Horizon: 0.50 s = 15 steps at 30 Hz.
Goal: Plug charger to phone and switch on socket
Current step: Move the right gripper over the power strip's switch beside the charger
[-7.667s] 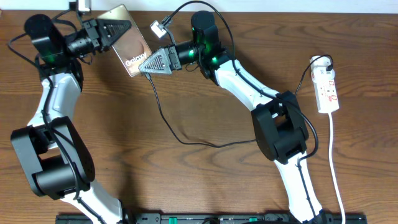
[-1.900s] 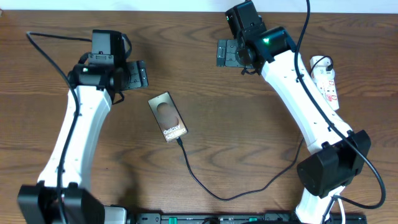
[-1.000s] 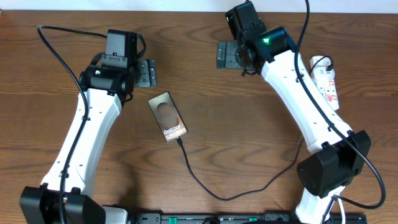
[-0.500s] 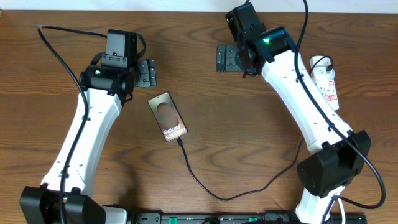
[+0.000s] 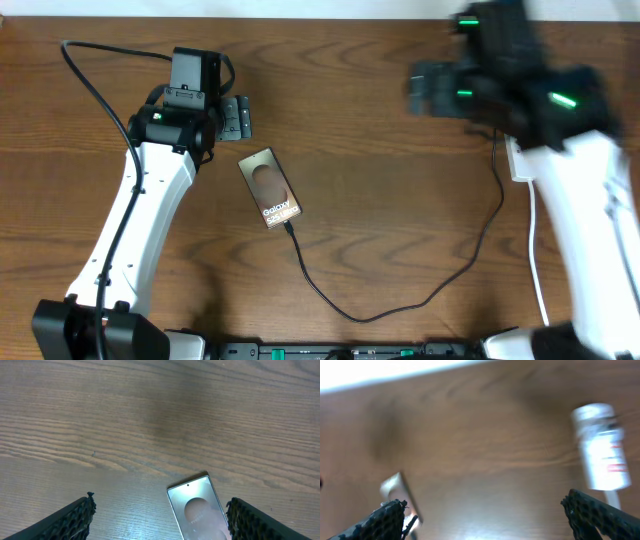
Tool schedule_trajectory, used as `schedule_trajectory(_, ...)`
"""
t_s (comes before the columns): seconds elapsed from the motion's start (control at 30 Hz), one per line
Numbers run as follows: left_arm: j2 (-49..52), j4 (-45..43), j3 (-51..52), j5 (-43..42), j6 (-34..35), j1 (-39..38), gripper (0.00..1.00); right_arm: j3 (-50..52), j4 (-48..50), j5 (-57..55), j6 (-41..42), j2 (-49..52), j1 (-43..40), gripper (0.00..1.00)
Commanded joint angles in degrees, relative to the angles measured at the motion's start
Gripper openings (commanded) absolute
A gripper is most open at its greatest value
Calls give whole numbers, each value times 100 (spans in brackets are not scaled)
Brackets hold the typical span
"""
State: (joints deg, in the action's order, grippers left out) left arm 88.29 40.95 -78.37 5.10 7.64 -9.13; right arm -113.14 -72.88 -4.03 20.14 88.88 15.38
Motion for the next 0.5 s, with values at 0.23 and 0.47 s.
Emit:
schedule_trajectory(0.23, -11, 15, -57, 118, -31, 4, 86, 201, -389, -1082, -138, 144, -1851, 99)
schedule_trajectory(0.47, -11, 15, -57, 118, -31, 4, 86, 542, -376, -872, -136, 892, -2739, 99)
